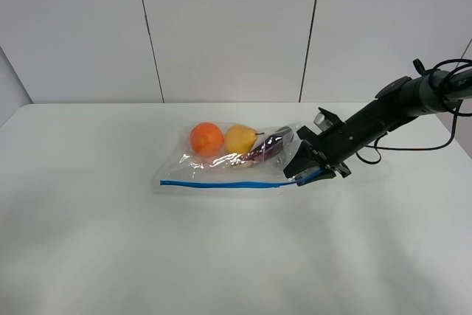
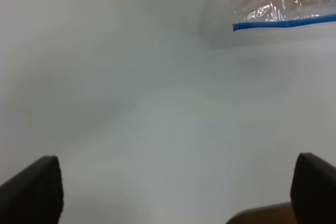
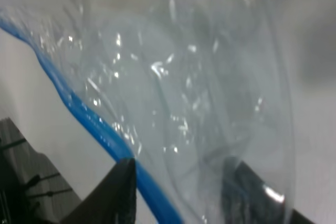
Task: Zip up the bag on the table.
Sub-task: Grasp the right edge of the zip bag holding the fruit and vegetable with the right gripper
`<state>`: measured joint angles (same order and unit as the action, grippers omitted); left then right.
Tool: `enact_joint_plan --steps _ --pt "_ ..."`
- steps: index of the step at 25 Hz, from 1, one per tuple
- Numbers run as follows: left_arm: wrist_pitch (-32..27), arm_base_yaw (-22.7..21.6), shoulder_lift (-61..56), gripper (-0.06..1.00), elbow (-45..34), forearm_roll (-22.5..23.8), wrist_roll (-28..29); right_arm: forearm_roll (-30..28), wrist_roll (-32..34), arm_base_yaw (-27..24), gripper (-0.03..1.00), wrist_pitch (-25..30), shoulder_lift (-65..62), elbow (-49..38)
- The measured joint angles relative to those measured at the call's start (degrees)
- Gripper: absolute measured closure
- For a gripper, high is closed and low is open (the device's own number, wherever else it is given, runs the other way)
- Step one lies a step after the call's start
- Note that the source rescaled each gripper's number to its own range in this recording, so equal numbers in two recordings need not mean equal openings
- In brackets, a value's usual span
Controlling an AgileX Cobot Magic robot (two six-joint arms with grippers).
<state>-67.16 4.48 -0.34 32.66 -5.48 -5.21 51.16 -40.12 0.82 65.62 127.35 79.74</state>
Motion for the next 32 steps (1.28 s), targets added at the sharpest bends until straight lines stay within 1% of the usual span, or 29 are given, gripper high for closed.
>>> enact_joint_plan --steps 4,5,8,9,11,15,18,22,27,30,32 --pt "0.00 0.00 0.00 -0.06 0.00 0.00 0.00 -0.77 0.49 0.00 0.52 0.62 0.00 0.00" --pt "0.00 0.00 0.00 -0.06 0.00 0.00 0.00 -1.11 0.66 0.00 0.50 0.77 0.00 0.00" --pt "0.00 0.00 0.00 -0.06 0.00 0.00 0.00 -1.86 0.91 0.00 0.39 1.21 0.00 0.00" --pt "0.00 0.00 0.00 -0.06 0.00 0.00 0.00 -1.93 1.00 0.00 0.37 1.37 0.00 0.00" --pt "0.00 0.00 0.00 -0.06 0.00 0.00 0.00 -2.19 1.06 0.00 0.35 1.62 0.00 0.00" --pt "0.00 0.00 0.00 -0.06 0.00 0.00 0.00 -2.34 1.11 0.00 0.34 2.26 0.00 0.00" --pt "0.00 0.00 0.00 -0.06 0.00 0.00 0.00 -2.92 1.38 0.00 0.34 3.23 0.00 0.06" --pt "0.00 0.00 0.00 -0.06 0.00 0.00 0.00 -4.83 2.10 0.00 0.34 3.33 -0.06 0.11" --pt "0.00 0.00 0.00 -0.06 0.00 0.00 0.00 -5.89 2.70 0.00 0.34 3.48 -0.85 0.86" --pt "0.00 0.00 0.00 -0.06 0.00 0.00 0.00 -6.10 3.02 0.00 0.42 3.48 -1.12 1.19" --pt "0.00 0.00 0.00 -0.06 0.00 0.00 0.00 -6.56 3.15 0.00 0.51 3.48 -1.12 1.19"
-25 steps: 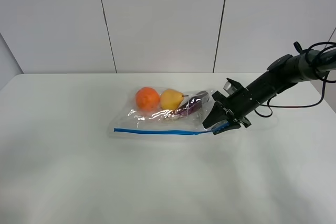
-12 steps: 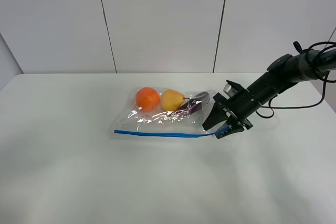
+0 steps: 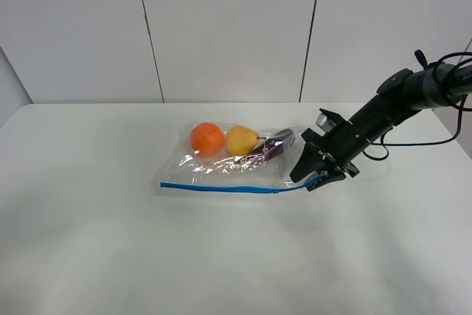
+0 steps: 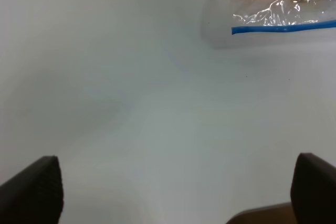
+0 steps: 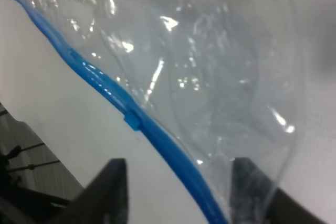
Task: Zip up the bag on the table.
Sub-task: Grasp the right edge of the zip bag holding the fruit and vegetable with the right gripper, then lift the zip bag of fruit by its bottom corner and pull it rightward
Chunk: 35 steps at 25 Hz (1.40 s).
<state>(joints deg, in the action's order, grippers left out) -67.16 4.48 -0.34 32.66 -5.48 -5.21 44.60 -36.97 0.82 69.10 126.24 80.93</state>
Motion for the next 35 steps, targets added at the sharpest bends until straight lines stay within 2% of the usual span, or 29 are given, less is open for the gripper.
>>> enact_joint_plan --steps 7,8,17,35 --pt "0.00 0.00 0.00 -0.06 0.00 0.00 0.00 -0.78 0.10 0.00 0.93 0.00 0.00 0.00" --pt "0.00 0.00 0.00 -0.06 0.00 0.00 0.00 -0.78 0.23 0.00 0.96 0.00 0.00 0.00" --pt "0.00 0.00 0.00 -0.06 0.00 0.00 0.00 -0.56 0.24 0.00 0.96 0.00 0.00 0.00" --pt "0.00 0.00 0.00 -0.06 0.00 0.00 0.00 11.71 0.16 0.00 0.96 0.38 -2.50 7.21"
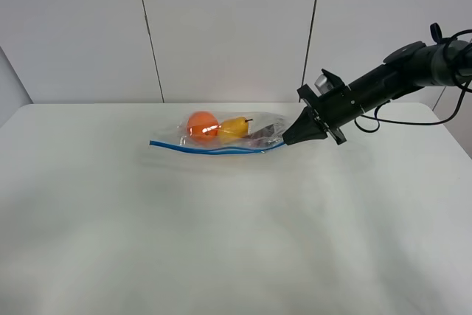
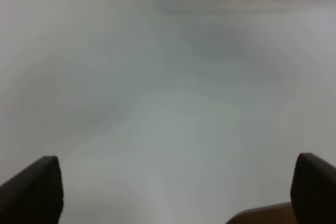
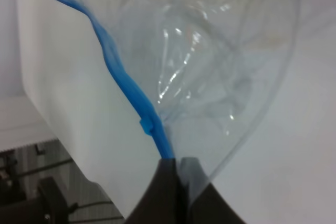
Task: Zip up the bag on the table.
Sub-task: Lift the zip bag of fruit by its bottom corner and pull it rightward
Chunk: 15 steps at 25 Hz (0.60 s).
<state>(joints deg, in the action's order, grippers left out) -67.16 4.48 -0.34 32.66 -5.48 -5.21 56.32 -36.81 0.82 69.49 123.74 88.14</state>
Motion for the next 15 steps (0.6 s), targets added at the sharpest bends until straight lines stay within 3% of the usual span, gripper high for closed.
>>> enact_joint_plan --steps 15 --pt "0.00 0.00 0.00 -0.06 0.00 0.00 0.00 4.92 0.11 0.00 0.96 0.00 -1.31 0.05"
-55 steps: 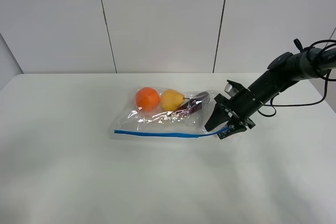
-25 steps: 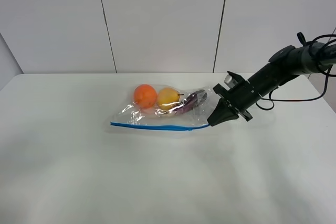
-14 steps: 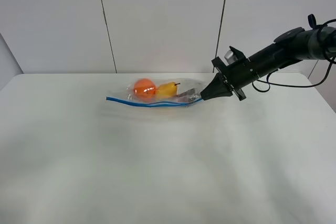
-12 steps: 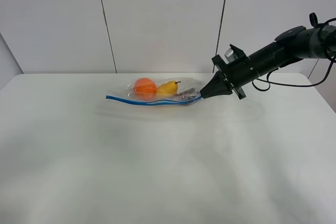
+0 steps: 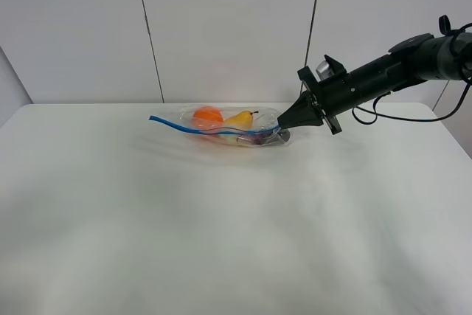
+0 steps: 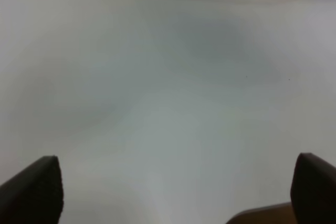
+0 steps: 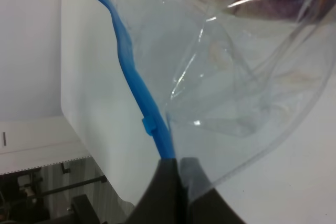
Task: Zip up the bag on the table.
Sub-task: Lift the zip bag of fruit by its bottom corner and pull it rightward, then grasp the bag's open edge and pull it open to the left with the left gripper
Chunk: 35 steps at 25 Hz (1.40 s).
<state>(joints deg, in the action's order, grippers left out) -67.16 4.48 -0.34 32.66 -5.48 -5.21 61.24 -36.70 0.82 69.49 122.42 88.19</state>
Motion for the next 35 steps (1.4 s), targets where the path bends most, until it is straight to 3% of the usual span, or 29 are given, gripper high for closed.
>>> enact_joint_plan --steps 24,31,35 --pt "0.31 0.00 0.00 -0.06 0.08 0.37 0.00 -0.83 0.59 0.00 0.96 0.00 0.00 0.00" --pt "7.65 0.00 7.94 -0.06 5.92 0.41 -0.59 -0.83 0.76 0.00 0.96 0.00 0.00 0.00" --pt "14.11 0.00 19.37 -0.06 9.93 0.41 -6.72 -0.89 0.81 0.00 0.96 0.00 0.00 0.00"
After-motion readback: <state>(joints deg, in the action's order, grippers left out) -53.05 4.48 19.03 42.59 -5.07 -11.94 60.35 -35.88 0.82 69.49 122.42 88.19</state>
